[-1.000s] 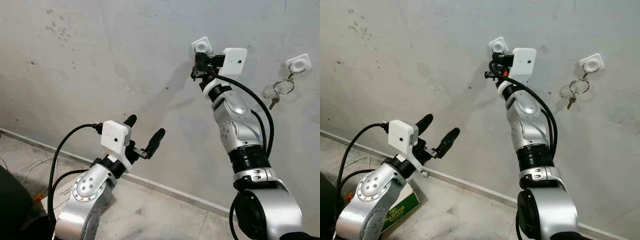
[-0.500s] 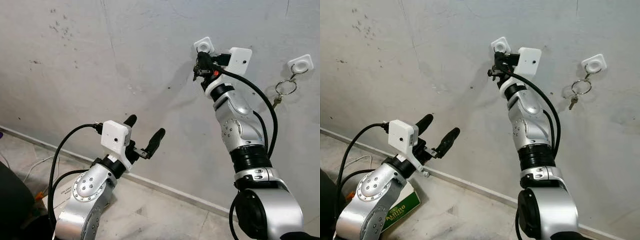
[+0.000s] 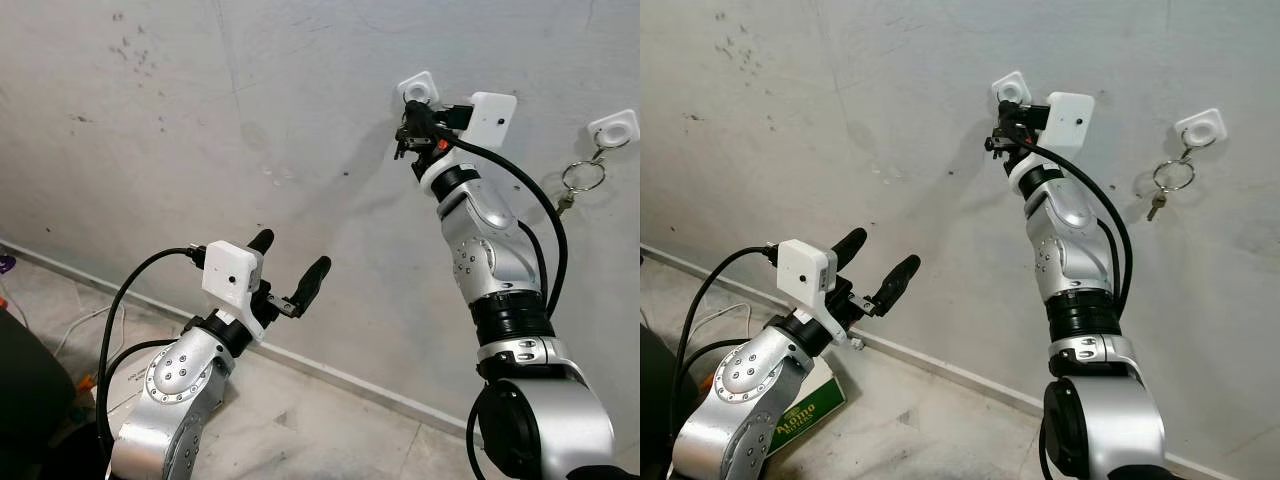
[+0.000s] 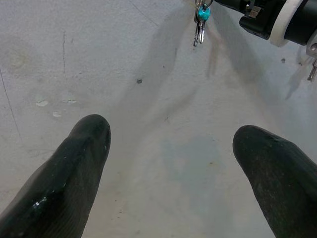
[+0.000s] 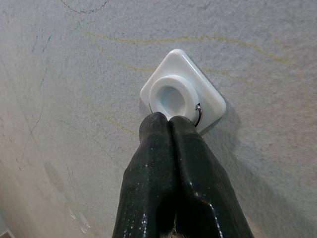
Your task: Hang keys on a hook
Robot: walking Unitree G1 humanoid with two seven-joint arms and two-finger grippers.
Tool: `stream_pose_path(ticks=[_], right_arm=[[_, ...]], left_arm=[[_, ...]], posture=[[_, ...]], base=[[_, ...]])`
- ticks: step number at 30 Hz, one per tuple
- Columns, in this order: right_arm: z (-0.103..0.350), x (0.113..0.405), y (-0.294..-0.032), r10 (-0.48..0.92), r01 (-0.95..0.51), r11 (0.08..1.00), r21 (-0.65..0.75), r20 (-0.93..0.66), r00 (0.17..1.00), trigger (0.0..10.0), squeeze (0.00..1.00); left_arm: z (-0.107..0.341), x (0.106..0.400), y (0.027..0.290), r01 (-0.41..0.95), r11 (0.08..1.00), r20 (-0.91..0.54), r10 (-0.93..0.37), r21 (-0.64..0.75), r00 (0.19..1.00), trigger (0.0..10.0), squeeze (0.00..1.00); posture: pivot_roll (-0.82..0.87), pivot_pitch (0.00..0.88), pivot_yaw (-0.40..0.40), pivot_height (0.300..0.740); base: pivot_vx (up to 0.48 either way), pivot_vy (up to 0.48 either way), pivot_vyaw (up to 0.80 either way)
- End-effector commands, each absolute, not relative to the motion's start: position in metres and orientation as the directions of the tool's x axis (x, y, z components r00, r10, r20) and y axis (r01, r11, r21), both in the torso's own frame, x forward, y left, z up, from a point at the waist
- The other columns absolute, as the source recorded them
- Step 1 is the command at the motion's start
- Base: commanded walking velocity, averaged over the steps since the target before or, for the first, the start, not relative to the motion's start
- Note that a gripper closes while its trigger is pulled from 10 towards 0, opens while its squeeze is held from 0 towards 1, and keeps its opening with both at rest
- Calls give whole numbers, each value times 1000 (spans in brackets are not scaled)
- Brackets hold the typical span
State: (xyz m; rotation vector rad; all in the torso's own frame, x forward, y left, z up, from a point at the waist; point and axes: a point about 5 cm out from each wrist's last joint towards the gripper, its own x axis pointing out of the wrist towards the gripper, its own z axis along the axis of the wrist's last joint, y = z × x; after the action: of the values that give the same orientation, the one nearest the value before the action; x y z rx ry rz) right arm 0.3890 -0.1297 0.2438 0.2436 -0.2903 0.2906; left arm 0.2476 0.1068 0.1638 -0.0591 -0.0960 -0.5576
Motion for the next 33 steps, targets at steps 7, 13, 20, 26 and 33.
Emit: stream_pose_path(ticks=[7,13,20,26,33], right_arm=[[257,387,-151,149,-230,953,198,356,922,10000,0],[258,381,-145,203,-260,959,110,372,906,10000,0],[257,374,-137,278,-302,953,5,375,884,10000,0],[258,371,-138,263,-273,962,-29,381,886,10000,0],[254,369,-138,263,-272,962,-27,368,892,10000,0]], left_arm=[[163,249,107,528,849,96,-523,-35,847,10000,0],[163,249,107,524,851,97,-519,-33,849,10000,0],[163,249,108,520,854,95,-516,-24,852,10000,0],[163,250,108,517,856,97,-513,-23,853,10000,0],[163,250,108,519,855,99,-514,-22,852,10000,0]], posture=[[110,39,21,740],[110,39,21,740],[110,39,21,740],[111,38,20,740],[110,30,21,740]], base=[[0,0,0],[0,0,0],[0,0,0],[0,0,0],[0,0,0]])
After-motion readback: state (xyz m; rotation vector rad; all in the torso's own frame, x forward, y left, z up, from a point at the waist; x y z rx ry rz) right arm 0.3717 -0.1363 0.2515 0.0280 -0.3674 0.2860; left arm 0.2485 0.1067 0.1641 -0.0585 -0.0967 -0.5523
